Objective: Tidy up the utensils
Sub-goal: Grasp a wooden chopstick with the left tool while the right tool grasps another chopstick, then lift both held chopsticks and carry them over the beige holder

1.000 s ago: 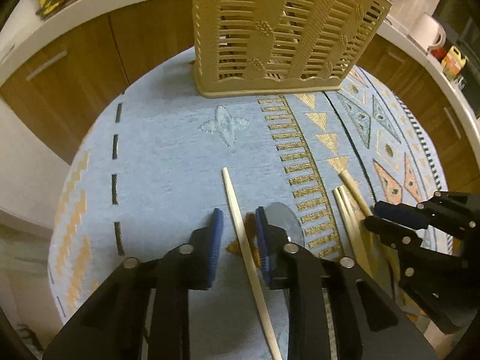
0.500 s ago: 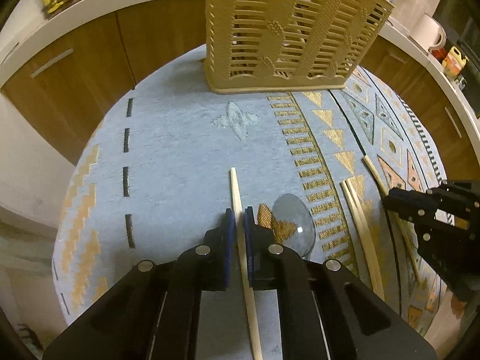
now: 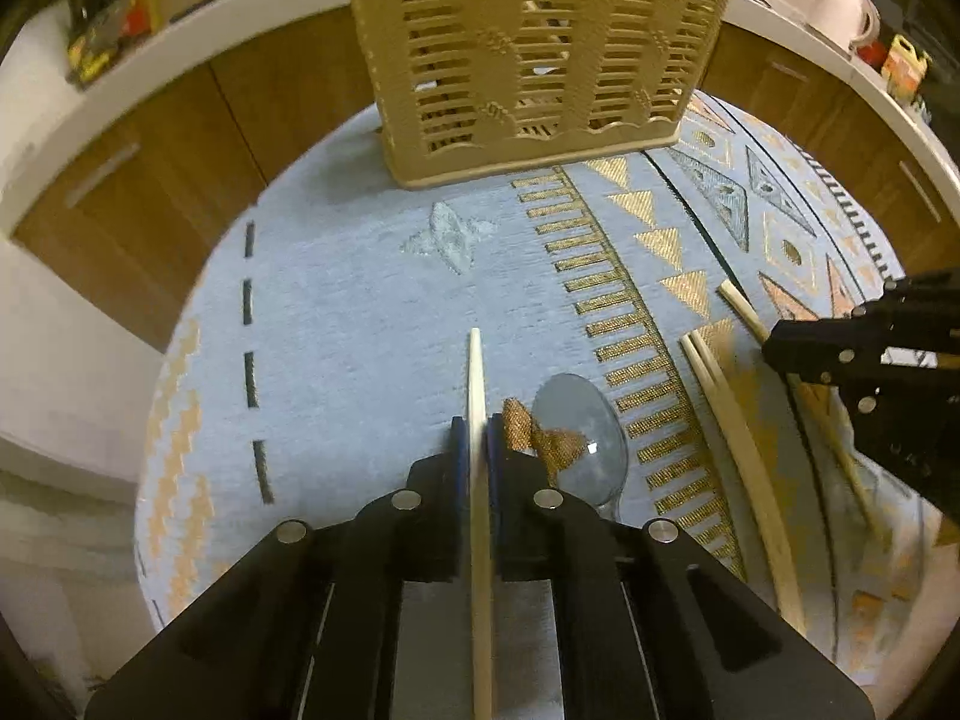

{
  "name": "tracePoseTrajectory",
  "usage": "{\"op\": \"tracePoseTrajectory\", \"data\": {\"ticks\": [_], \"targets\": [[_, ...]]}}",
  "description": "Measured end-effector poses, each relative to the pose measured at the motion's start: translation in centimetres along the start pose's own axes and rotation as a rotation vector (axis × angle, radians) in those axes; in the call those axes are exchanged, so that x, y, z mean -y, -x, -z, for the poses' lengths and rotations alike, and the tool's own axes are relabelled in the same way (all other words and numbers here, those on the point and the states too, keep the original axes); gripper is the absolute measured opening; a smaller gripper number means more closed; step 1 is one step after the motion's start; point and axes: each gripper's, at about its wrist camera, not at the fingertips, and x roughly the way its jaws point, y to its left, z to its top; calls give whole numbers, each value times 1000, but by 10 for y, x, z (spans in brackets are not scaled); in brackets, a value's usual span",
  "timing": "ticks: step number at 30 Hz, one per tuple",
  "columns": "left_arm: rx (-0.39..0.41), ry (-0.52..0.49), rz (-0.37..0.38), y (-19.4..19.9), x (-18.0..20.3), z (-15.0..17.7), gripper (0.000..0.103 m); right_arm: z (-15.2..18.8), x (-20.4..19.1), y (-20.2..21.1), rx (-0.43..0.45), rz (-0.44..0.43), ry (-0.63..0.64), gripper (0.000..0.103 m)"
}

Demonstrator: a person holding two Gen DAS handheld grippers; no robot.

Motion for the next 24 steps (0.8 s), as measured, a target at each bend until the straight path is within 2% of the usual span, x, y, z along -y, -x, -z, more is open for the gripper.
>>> {"op": "tracePoseTrajectory", "data": {"ticks": [3, 7, 12, 19, 24], "targets": [[83, 27, 25, 11, 0, 5, 4, -3, -1, 8, 67, -15, -2, 4], [243, 44, -13, 50, 6, 13, 4, 10, 2, 38, 171, -42, -6, 4], [381, 56, -58, 97, 18, 16, 4, 20, 9, 76, 301, -61, -15, 4], [513, 68, -93, 142, 33, 15, 4, 28, 9, 125, 465, -49, -22, 4], [562, 59, -122, 155, 41, 7, 4, 27, 17, 147, 556, -49, -33, 4]]}}
